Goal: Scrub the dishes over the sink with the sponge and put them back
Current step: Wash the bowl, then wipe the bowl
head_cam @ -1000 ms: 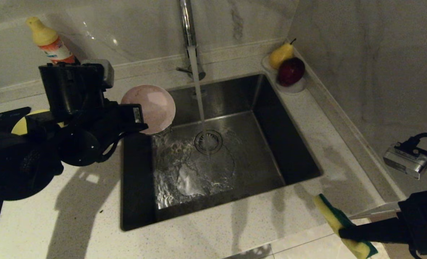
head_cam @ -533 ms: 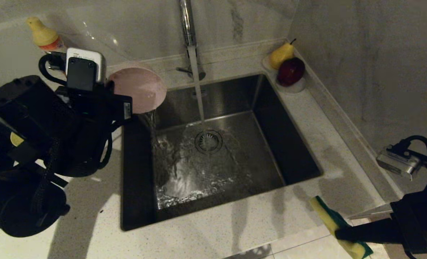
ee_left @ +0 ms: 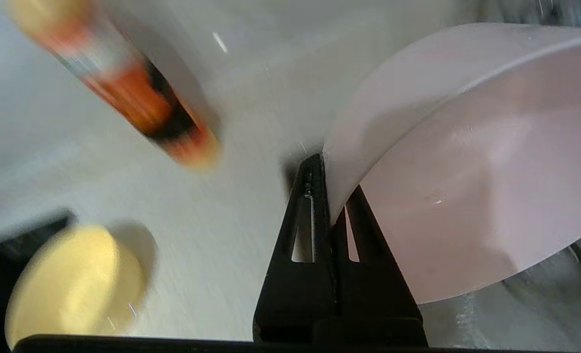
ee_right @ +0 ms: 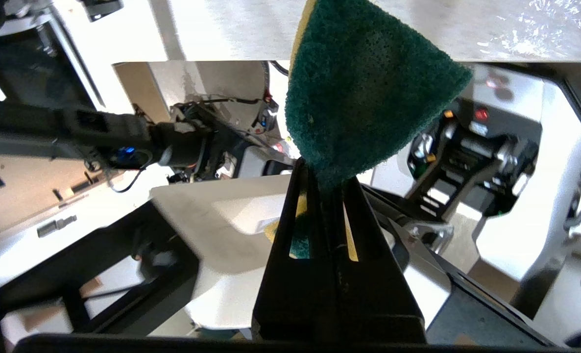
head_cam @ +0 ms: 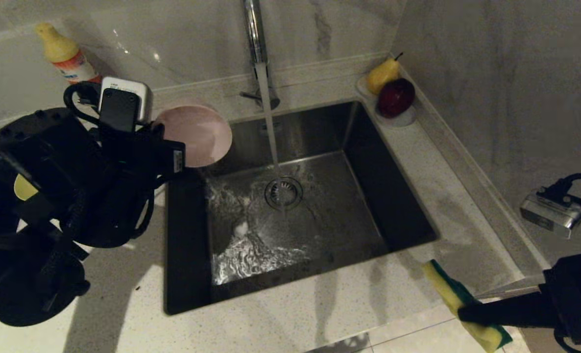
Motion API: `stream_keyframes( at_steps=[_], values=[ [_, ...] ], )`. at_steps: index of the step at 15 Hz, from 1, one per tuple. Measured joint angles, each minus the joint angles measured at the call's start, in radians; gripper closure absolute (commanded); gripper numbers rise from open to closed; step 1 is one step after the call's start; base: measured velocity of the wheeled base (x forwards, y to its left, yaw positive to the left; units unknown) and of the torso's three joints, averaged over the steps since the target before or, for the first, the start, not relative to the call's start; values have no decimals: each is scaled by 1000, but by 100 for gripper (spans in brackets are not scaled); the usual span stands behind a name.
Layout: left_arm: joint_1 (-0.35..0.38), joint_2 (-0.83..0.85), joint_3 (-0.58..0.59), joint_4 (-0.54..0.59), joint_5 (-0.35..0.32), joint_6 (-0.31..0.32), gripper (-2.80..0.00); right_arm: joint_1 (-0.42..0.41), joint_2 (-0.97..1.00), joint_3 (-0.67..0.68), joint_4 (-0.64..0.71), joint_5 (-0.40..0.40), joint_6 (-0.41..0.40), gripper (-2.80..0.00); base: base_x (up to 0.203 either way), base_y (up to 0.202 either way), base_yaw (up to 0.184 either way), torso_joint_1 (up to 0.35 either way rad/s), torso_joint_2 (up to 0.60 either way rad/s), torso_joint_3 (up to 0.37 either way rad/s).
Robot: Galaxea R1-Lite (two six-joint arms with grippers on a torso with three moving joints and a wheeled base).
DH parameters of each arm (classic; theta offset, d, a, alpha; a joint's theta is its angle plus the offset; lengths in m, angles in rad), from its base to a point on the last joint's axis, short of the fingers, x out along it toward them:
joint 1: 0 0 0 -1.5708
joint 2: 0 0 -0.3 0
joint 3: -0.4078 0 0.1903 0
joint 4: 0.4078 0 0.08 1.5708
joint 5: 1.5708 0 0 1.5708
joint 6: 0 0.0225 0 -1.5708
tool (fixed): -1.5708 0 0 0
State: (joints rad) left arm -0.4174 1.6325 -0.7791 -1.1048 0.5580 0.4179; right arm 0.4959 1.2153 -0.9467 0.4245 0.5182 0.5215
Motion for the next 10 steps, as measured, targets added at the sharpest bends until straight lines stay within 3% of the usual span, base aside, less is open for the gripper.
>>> stream_keyframes(
  at_steps=[3, 7, 9, 10],
  values=[
    [-3, -87, -115, 438, -74, -216, 0, 53, -28, -23, -6, 0, 0, 0, 0, 0, 0, 0, 0, 0],
    [-30, -208, -281, 1105, -301, -579, 0, 140, -16, -71, -7, 9, 0, 0, 0, 0, 0, 0, 0, 0],
    [-88, -242, -254, 1309, -335, -685, 0, 200, 8, -106, -5, 8, 3, 0, 0, 0, 0, 0, 0, 0],
    [-120, -256, -228, 1354, -336, -721, 0, 237, 22, -120, 0, 2, 4, 0, 0, 0, 0, 0, 0, 0]
  ],
)
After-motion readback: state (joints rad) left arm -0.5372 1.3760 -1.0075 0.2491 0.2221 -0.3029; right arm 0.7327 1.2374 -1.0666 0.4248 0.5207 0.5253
